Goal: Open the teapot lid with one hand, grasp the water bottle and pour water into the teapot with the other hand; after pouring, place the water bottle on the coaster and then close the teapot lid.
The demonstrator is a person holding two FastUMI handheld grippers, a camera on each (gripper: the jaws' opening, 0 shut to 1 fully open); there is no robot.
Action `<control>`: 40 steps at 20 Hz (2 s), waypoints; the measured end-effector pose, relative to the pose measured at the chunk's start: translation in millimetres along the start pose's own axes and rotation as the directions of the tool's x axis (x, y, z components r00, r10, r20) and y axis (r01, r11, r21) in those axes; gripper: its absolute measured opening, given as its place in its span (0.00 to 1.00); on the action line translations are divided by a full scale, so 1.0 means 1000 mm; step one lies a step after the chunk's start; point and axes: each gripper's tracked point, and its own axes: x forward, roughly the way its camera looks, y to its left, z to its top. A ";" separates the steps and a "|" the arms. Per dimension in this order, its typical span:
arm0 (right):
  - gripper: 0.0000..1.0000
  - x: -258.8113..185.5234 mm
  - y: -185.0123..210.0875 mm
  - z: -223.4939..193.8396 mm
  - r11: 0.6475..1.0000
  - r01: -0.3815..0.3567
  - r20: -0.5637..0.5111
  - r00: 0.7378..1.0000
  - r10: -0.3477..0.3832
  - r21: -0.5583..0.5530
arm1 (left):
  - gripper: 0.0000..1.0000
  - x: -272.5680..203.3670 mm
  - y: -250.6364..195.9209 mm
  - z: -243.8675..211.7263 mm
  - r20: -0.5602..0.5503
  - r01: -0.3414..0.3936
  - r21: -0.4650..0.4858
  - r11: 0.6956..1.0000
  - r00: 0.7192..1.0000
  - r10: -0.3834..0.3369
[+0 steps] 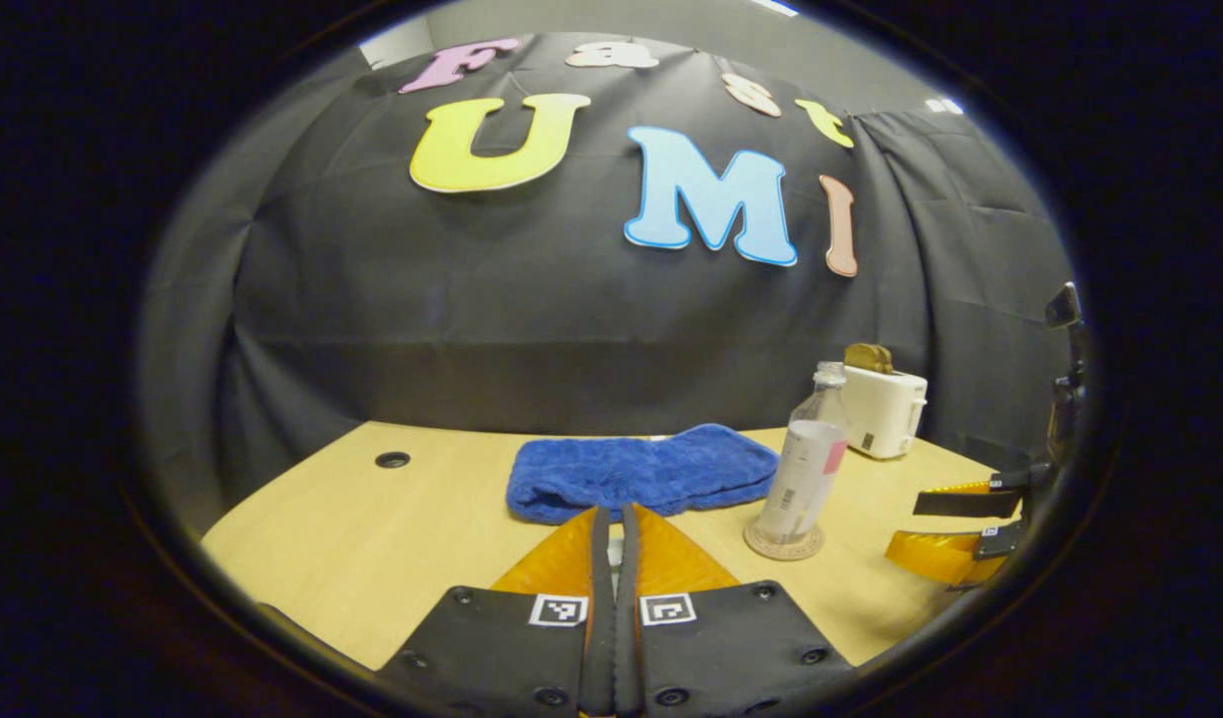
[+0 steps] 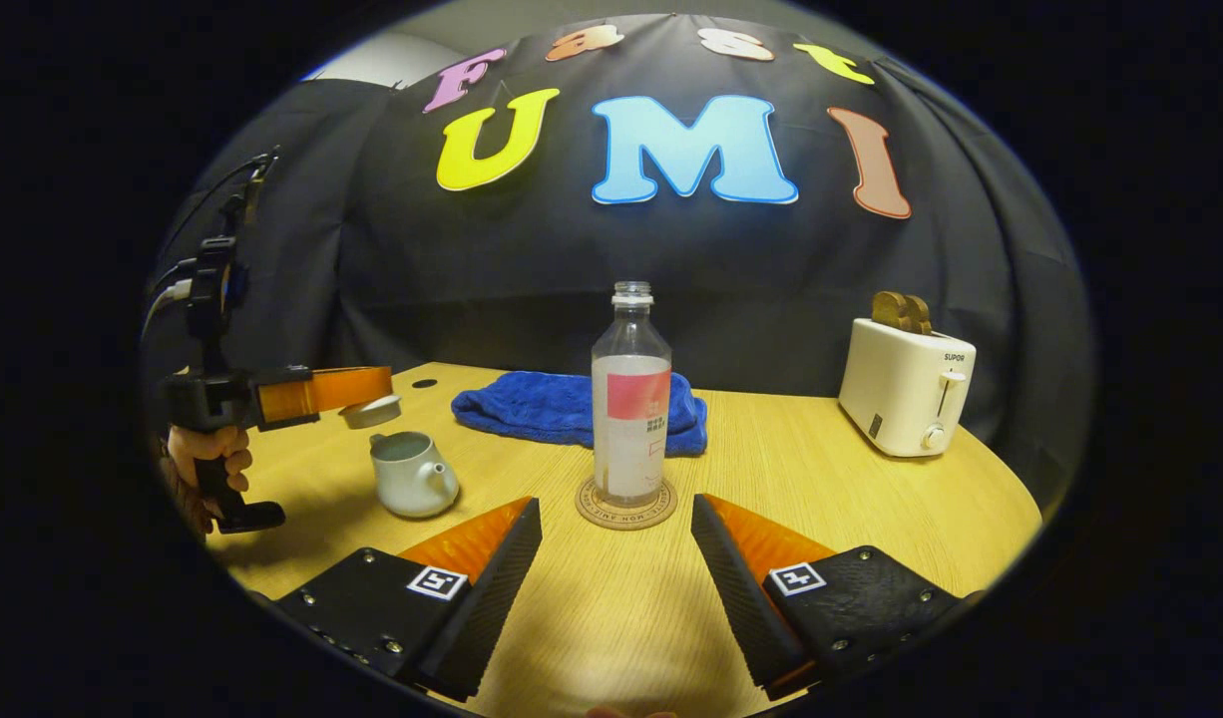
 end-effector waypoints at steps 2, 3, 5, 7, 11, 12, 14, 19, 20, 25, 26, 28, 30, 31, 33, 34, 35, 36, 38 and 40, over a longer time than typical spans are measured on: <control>0.95 -0.005 0.003 -0.002 1.000 -0.001 0.004 1.000 0.001 -0.009 | 0.05 0.006 -0.006 -0.009 -0.015 0.009 -0.004 1.000 1.000 -0.009; 0.94 -0.007 0.004 -0.001 1.000 0.001 0.010 1.000 -0.001 -0.012 | 0.05 0.008 -0.011 -0.012 -0.019 0.016 -0.005 1.000 1.000 -0.016; 0.94 -0.010 0.005 0.000 1.000 0.001 0.019 1.000 -0.001 -0.015 | 0.06 0.012 -0.015 -0.014 -0.023 0.018 0.007 1.000 1.000 -0.018; 0.94 -0.011 0.003 0.001 1.000 0.002 0.026 1.000 -0.002 -0.011 | 0.06 0.013 -0.014 -0.019 -0.034 0.003 0.034 0.999 0.999 -0.002; 0.94 -0.011 0.002 0.002 1.000 0.001 0.036 0.999 -0.001 0.007 | 0.05 0.012 -0.015 -0.021 -0.028 -0.018 0.067 0.998 0.999 0.020; 0.95 -0.012 0.001 0.001 1.000 0.002 0.035 0.999 -0.003 0.014 | 0.05 0.012 -0.014 -0.021 -0.032 -0.024 0.073 0.997 0.999 0.026; 0.95 -0.012 0.000 0.002 1.000 0.002 0.039 0.999 -0.003 0.027 | 0.06 0.012 -0.014 -0.025 -0.031 -0.032 0.082 0.996 0.999 0.034; 0.94 -0.014 -0.001 0.002 0.999 0.007 0.044 0.999 -0.008 0.037 | 0.08 0.012 -0.013 -0.030 -0.022 -0.050 0.081 0.995 0.998 0.052; 0.94 -0.014 -0.001 0.002 0.999 0.005 0.042 0.999 -0.007 0.039 | 0.08 0.011 -0.014 -0.032 -0.027 -0.050 0.073 0.996 0.998 0.052; 0.94 -0.017 0.003 0.004 0.999 0.012 0.049 0.999 -0.015 0.046 | 0.22 -0.002 -0.016 -0.031 -0.019 -0.053 0.047 0.997 0.998 0.054; 0.94 -0.019 0.004 0.004 0.999 0.016 0.052 0.998 -0.019 0.049 | 0.24 -0.008 -0.016 -0.029 -0.014 -0.055 0.044 0.998 0.998 0.056; 0.94 -0.023 0.008 0.006 0.998 0.021 0.063 0.998 -0.025 0.055 | 0.24 -0.021 -0.020 -0.024 0.011 -0.053 0.037 0.998 0.999 0.053; 0.94 -0.027 0.011 0.007 0.998 0.026 0.074 0.997 -0.030 0.056 | 0.22 -0.037 -0.024 -0.019 0.031 -0.044 0.033 0.999 0.999 0.043; 0.94 -0.030 0.014 0.007 0.998 0.023 0.077 0.997 -0.027 0.058 | 0.22 -0.045 -0.027 -0.018 0.041 -0.038 0.031 0.999 0.999 0.036; 0.94 -0.037 0.018 0.006 0.998 0.023 0.083 0.996 -0.028 0.063 | 0.24 -0.062 -0.032 -0.013 0.062 -0.038 0.046 0.998 0.997 0.035; 0.94 -0.040 0.019 0.005 0.997 0.028 0.088 0.996 -0.034 0.065 | 0.22 -0.072 -0.035 -0.010 0.072 -0.042 0.058 0.997 0.997 0.037; 0.94 -0.043 0.021 0.004 0.997 0.032 0.093 0.995 -0.038 0.066 | 0.22 -0.081 -0.038 -0.010 0.080 -0.044 0.066 0.997 0.996 0.038; 0.94 -0.047 0.023 0.002 0.997 0.036 0.095 0.995 -0.043 0.067 | 0.22 -0.091 -0.042 -0.009 0.086 -0.040 0.065 0.997 0.996 0.034; 0.94 -0.056 0.026 -0.001 0.996 0.048 0.103 0.993 -0.056 0.073 | 0.22 -0.107 -0.053 -0.015 0.095 -0.027 0.052 0.998 0.995 0.022; 0.94 -0.064 0.027 -0.005 0.995 0.069 0.113 0.991 -0.077 0.067 | 0.24 -0.120 -0.062 -0.022 0.098 -0.020 0.044 0.999 0.995 0.015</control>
